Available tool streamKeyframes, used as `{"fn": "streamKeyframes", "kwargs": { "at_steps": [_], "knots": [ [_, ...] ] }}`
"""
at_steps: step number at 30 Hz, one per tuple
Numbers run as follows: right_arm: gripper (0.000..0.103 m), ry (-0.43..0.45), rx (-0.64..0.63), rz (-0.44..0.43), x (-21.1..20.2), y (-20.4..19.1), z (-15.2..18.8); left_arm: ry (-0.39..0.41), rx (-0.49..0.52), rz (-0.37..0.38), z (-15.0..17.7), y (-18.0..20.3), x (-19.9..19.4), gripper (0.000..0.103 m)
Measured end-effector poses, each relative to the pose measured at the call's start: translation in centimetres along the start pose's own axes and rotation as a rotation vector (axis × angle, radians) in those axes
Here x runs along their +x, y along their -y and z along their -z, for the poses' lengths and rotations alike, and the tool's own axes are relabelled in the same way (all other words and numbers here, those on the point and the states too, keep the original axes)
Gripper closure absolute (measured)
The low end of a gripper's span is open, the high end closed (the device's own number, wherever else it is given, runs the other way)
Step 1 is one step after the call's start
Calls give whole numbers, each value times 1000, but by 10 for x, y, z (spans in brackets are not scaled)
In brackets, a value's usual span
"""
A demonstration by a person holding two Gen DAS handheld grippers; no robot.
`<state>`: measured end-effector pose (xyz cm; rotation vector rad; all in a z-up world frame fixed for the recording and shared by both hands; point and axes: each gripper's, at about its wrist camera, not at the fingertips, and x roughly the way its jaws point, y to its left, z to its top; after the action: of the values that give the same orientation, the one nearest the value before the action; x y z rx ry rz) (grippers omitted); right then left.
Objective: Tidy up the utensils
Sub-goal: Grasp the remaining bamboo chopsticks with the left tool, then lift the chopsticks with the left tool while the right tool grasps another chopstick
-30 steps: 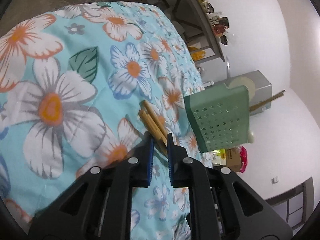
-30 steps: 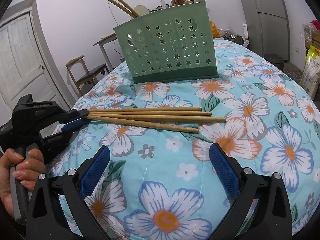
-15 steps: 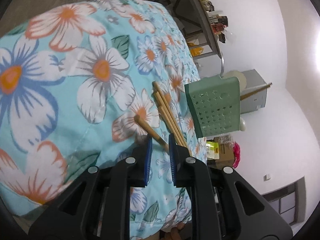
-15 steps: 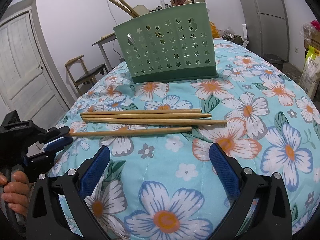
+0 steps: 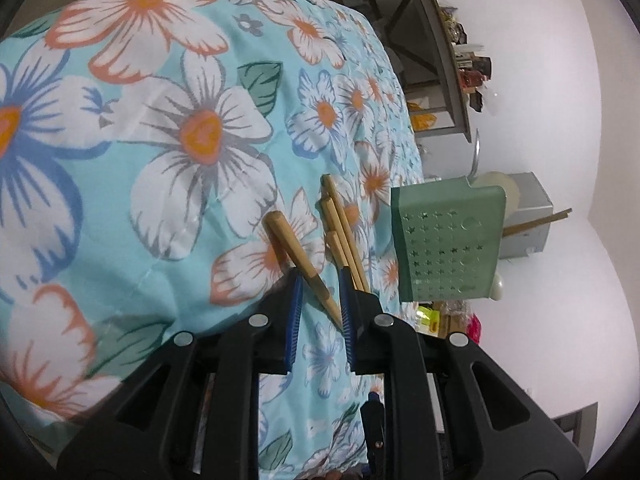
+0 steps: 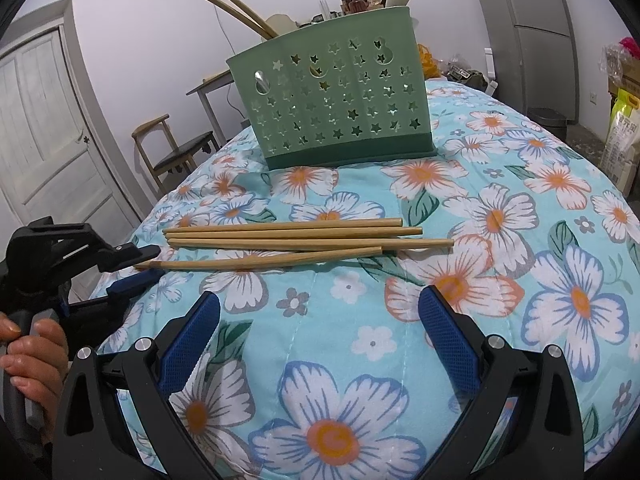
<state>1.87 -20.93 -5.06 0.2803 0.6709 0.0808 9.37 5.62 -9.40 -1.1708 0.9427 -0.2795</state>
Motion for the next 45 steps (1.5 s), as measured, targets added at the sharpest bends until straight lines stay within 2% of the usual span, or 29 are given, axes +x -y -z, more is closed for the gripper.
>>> {"fn": "streamKeyframes", "kwargs": {
  "at_steps": [14, 16, 20, 30, 41, 45],
  "knots": [
    [6, 9, 11, -24, -1, 2, -1, 88, -18, -68, 6, 15, 12, 87],
    [6, 8, 12, -26, -2, 3, -1, 88, -24, -65, 6, 14, 11, 91],
    [6, 11, 17, -32, -2, 4, 0, 85, -80, -29, 4, 1, 8, 92],
    [6, 15, 22, -39, -3, 5, 0, 79, -124, -24, 0, -3, 8, 93],
    [6, 24, 41, -71, -6, 10, 0, 77, -49, 51, 2, -5, 5, 95],
    [6, 0, 29, -100, -9, 13, -2, 69, -11, 88, 3, -4, 2, 96]
  ]
}}
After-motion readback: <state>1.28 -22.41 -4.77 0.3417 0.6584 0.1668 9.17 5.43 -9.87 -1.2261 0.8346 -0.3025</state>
